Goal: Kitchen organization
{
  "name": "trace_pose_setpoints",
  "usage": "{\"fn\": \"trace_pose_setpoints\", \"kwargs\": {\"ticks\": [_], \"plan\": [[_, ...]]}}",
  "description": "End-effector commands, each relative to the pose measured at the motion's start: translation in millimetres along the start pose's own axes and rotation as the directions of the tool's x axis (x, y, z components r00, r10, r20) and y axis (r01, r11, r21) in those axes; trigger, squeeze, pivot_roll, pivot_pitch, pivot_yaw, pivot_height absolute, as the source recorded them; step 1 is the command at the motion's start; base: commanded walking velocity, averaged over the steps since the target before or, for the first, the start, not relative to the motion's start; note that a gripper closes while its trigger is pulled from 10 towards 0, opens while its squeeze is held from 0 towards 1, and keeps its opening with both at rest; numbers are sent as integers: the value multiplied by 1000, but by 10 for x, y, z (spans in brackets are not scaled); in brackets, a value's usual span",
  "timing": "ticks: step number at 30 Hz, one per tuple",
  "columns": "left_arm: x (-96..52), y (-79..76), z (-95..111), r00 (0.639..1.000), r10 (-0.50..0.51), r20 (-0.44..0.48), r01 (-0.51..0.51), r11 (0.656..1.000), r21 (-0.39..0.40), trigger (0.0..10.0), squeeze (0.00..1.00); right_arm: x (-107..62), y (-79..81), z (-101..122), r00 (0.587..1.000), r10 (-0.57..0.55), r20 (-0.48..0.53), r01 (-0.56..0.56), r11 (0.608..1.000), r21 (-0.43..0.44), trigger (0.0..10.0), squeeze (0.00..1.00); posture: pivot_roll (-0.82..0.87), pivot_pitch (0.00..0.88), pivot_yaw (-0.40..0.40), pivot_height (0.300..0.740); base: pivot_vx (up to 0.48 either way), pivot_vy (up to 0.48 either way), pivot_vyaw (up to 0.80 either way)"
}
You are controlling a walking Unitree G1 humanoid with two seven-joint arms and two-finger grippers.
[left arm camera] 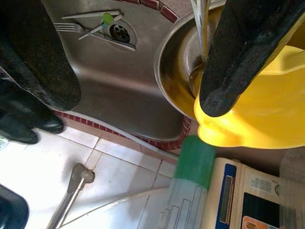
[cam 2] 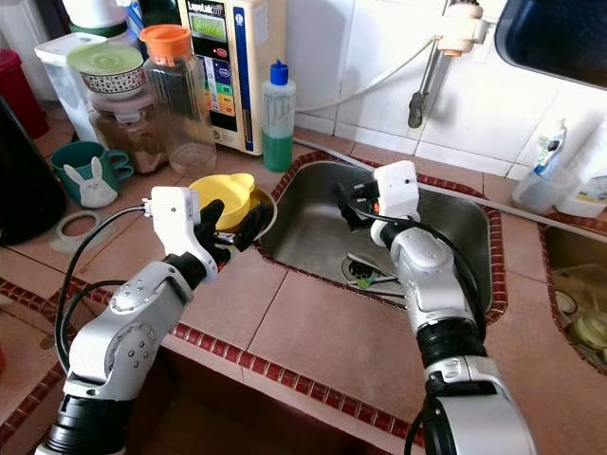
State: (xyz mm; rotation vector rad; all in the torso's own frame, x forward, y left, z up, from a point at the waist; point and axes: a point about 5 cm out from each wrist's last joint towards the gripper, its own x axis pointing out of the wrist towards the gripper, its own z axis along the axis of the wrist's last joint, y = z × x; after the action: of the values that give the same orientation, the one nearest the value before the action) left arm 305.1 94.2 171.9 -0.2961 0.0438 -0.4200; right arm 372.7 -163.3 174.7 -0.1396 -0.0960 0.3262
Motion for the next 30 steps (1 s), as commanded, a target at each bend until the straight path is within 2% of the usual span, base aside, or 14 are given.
{"fn": "trace_pose_setpoints", "kwargs": {"ticks": [1, 10, 15, 19, 26, 30], "plan": [[44, -18, 43, 1000, 5, 18, -6, 1000, 21, 10000, 0, -36, -51, 29, 1000, -16, -1, 16, 1000, 7, 10000, 0, 54, 18, -31, 740, 0, 0, -788], [70, 50, 75, 996, 73, 50, -75, 996, 37, 10000, 0, -84, -71, 154, 1000, -5, -5, 5, 1000, -8, 10000, 0, 47, 14, -35, 740, 0, 0, -789], [77, 80, 89, 993, 96, 65, -102, 991, 90, 10000, 0, -128, -68, 211, 1000, -10, -5, 10, 1000, -4, 10000, 0, 42, 12, -33, 740, 0, 0, -793], [78, 95, 59, 994, 95, 51, -98, 992, 76, 10000, 0, -167, -91, 206, 999, -36, -4, 36, 999, 12, 10000, 0, 37, 4, -15, 740, 0, 0, -788], [133, 56, 34, 999, 50, 22, -52, 995, 81, 10000, 0, -257, -85, 167, 996, -93, 0, 93, 995, 42, 10000, 0, 17, 0, 74, 740, 0, 0, -788], [150, 49, 34, 999, 42, 12, -42, 996, 84, 10000, 0, -280, -88, 164, 994, -113, 5, 113, 992, 55, 10000, 0, 13, 0, 86, 740, 0, 0, -788]]}}
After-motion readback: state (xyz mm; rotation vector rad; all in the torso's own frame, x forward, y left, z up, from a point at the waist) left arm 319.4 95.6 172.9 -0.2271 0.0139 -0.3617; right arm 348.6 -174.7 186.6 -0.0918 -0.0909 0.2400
